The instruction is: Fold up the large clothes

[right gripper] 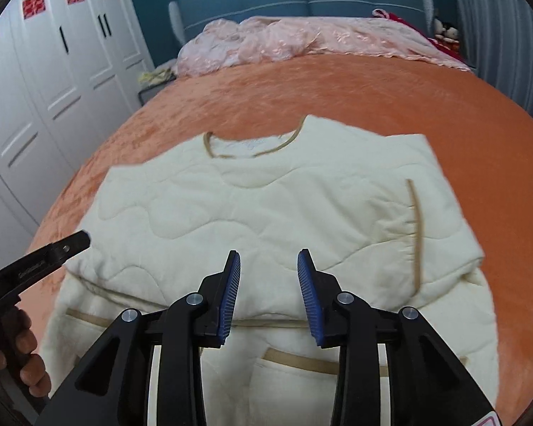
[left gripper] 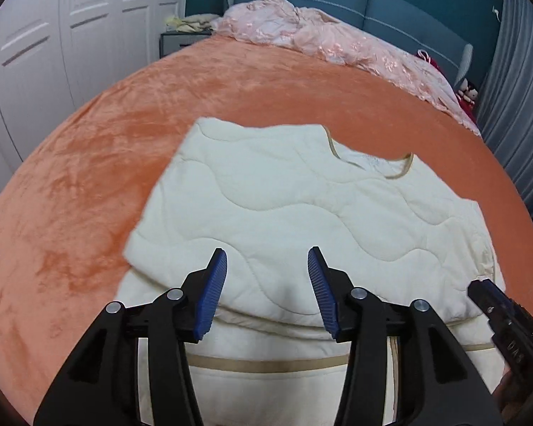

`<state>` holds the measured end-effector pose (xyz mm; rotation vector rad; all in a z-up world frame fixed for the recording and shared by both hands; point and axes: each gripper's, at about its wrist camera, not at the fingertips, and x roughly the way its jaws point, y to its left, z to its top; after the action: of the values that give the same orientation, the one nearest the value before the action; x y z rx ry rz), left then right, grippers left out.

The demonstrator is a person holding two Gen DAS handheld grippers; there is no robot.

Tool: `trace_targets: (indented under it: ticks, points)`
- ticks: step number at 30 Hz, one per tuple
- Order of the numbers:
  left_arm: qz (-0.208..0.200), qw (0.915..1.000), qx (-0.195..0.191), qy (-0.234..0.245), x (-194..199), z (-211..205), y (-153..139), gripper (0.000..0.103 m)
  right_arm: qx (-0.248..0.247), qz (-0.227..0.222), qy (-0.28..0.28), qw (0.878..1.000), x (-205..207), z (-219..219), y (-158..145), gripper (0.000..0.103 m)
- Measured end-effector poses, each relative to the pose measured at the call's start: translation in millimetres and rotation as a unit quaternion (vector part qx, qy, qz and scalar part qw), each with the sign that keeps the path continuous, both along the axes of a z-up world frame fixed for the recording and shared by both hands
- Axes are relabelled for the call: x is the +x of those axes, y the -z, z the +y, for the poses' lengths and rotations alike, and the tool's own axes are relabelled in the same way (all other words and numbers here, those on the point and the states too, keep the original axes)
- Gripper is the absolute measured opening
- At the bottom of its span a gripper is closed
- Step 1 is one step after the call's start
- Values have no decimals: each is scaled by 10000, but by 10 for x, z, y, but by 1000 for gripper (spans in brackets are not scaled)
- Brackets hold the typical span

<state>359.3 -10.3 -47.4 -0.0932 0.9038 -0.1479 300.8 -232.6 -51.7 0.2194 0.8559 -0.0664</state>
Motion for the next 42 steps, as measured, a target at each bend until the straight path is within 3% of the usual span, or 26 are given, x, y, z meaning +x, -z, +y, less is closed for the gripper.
trace_targets:
  ticks: [3, 5, 9, 15, 18, 21, 22, 24, 26, 29, 31, 32, 33, 37, 40, 42]
  points:
    - [235, 9996, 181, -14, 64, -169, 303, 46, -205, 344, -141, 9991, 100, 154, 312, 29]
    - [110, 9993, 344, -21, -12, -264, 419, 46, -394, 299, -164, 9986, 71, 203, 427, 29]
    - [-168, 9982, 578, 16, -81, -335, 604, 47, -507, 228, -181, 9983, 61, 229, 504, 29]
    - [-337, 9974, 641, -17, -120, -357, 650, 47, -613, 81, -158, 9980, 27, 275, 553, 30]
    - [-330, 9976, 615, -13, -120, -350, 632, 48, -406, 71, -177, 9990, 31, 223, 519, 30]
    - [-167, 9997, 87, 143, -88, -189, 411, 50, 150, -110, -255, 9995, -23, -11, 197, 35]
    - [-199, 9996, -132, 163, -63, -85, 286, 56, 149, -315, -139, 9993, -58, -119, 46, 41]
    - [-395, 9989, -255, -27, 66, 139, 38, 66, 117, -556, 239, 9981, -39, -411, -191, 68]
    - [-398, 9983, -348, -256, 348, 342, -127, 66, 444, -338, 618, 9965, 154, -769, -210, 69]
    - [-19, 9980, -312, -559, 874, 517, -85, 65, 840, 181, 1286, 9880, 475, -1190, 36, 69]
    - [272, 9969, -320, -662, 1168, 549, 42, 63, 1219, 639, 1387, 9807, 650, -1293, 260, 63]
    - [405, 9966, -311, -640, 1272, 540, 116, 61, 1370, 756, 1138, 9811, 729, -1260, 329, 33]
    - [539, 9962, -254, -629, 1366, 512, 196, 56, 1283, 815, 922, 9841, 798, -1201, 325, 10]
    - [470, 9972, 209, -539, 1455, 381, 414, 56, 654, 47, 853, 9942, 795, -1049, 31, 9]
    - [396, 9972, 230, -584, 1416, 407, 626, 58, 341, 423, 879, 9946, 896, -1095, 344, 9]
    - [98, 9976, 407, -559, 1328, 373, 693, 59, 196, 417, 752, 9961, 874, -1081, 562, 8]
